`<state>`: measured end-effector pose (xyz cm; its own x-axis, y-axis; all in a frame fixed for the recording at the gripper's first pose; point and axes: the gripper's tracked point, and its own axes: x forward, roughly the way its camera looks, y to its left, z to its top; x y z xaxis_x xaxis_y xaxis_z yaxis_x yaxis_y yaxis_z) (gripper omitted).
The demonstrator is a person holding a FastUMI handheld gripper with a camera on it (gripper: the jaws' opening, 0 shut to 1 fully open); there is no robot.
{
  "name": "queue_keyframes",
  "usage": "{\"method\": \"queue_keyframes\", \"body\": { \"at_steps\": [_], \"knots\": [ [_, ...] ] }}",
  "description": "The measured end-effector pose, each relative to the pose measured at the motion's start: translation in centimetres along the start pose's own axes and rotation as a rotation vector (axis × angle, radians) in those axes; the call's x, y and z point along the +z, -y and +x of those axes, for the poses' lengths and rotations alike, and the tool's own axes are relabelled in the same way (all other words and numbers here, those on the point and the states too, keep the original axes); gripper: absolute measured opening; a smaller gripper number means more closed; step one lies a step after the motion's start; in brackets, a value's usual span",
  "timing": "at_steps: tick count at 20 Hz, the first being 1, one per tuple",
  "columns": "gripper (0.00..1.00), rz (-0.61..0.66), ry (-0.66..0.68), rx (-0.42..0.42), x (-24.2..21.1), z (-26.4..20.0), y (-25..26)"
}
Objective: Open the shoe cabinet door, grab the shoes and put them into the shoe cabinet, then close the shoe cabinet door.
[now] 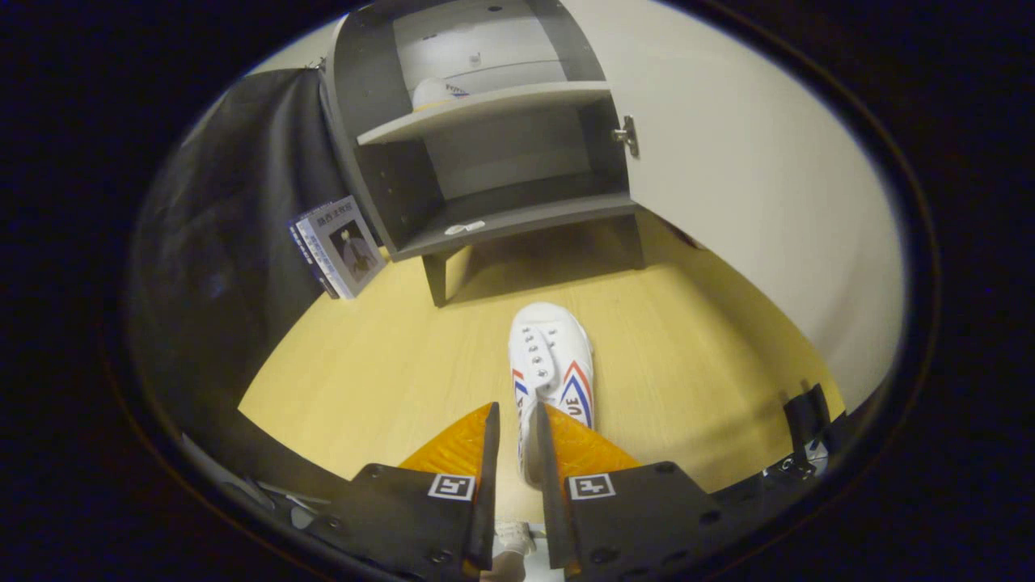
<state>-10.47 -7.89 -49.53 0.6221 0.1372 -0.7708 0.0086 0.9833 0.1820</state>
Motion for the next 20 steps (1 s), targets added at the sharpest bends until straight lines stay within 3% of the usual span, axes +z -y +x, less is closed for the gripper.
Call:
{"method": "queue_keyframes", "body": {
  "at_steps": [5,17,20],
  "knots": [
    [0.28,-0.004,-0.041,-0.012,-1.7,3.4,0.2],
    [0.29,-0.081,0.021,0.019,-1.4,7.2,-0.5],
    [0.19,-0.086,0.03,0.012,-1.7,7.5,-0.3]
  ]
}}
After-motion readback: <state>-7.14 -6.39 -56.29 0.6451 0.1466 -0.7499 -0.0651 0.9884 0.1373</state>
